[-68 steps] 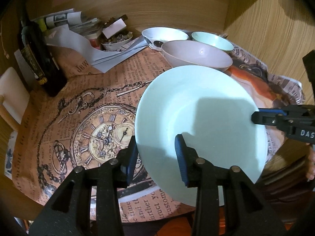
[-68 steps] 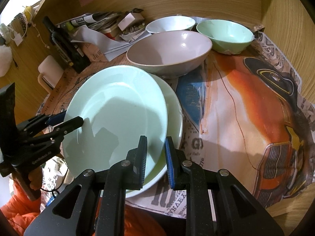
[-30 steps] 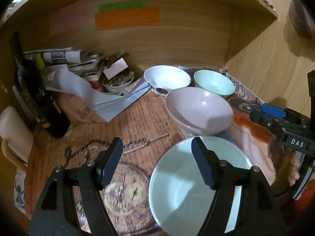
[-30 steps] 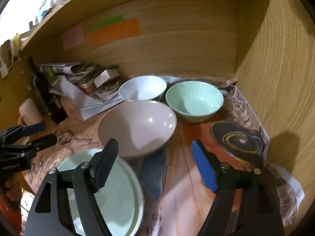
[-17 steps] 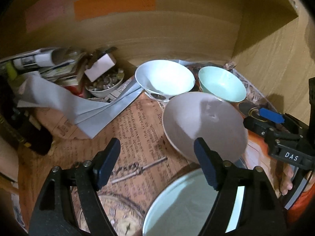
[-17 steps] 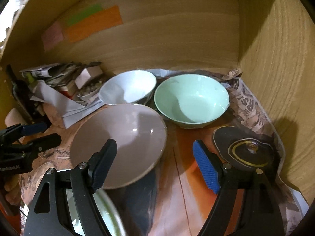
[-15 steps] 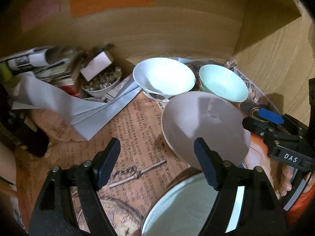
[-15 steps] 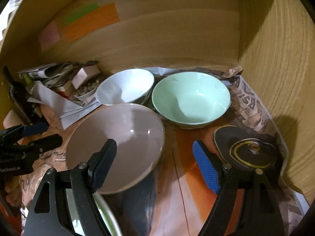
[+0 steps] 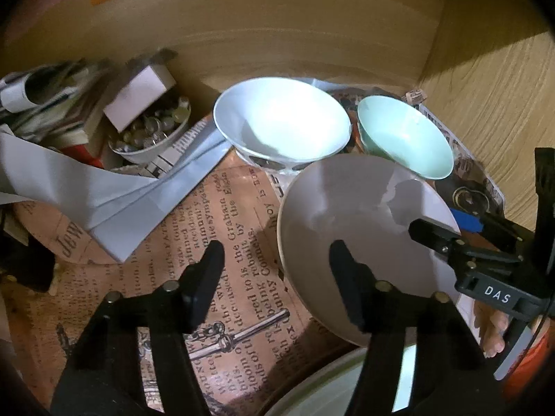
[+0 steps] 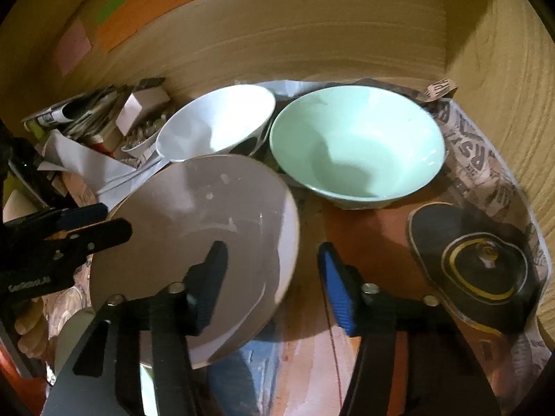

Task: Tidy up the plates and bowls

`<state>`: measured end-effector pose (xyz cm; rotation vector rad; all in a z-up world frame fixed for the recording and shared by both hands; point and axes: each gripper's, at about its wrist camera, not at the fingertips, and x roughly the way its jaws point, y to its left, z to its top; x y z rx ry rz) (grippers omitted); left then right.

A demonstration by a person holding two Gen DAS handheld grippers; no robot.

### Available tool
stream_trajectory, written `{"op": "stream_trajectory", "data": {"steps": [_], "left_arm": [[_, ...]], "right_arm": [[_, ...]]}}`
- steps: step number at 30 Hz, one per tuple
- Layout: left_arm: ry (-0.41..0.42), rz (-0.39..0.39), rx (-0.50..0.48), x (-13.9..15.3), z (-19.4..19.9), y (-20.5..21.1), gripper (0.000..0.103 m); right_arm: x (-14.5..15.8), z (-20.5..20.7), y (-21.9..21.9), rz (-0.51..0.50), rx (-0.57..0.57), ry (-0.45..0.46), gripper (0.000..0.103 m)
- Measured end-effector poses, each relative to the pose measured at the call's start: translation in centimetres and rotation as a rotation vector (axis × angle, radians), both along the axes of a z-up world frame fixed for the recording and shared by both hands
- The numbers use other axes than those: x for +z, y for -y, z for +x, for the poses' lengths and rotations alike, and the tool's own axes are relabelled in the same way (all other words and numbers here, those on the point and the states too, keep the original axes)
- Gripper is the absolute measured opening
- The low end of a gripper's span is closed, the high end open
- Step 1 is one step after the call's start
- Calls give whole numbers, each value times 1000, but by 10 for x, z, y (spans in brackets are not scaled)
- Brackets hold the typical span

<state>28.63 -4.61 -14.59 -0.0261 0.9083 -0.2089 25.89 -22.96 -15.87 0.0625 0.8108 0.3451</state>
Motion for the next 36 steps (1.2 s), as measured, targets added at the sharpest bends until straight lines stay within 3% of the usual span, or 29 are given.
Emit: {"op": "stream_trajectory", "data": {"steps": [6,11,18,36], "left_arm": [[-36,-16,-37,-8,4,3,37],[-58,-21,-72,-12,4,10,18],[-41,9,-75,-8,3,16,18],[47,-14,-42,28,-32,13,18]], "right_arm": [[-3,2,-4,6,19,-22,28],[-2,2,-4,-1,4,-15,22],[1,0,-4,5,-9,-19,21],[45,-41,-10,28,0,111,21]]}}
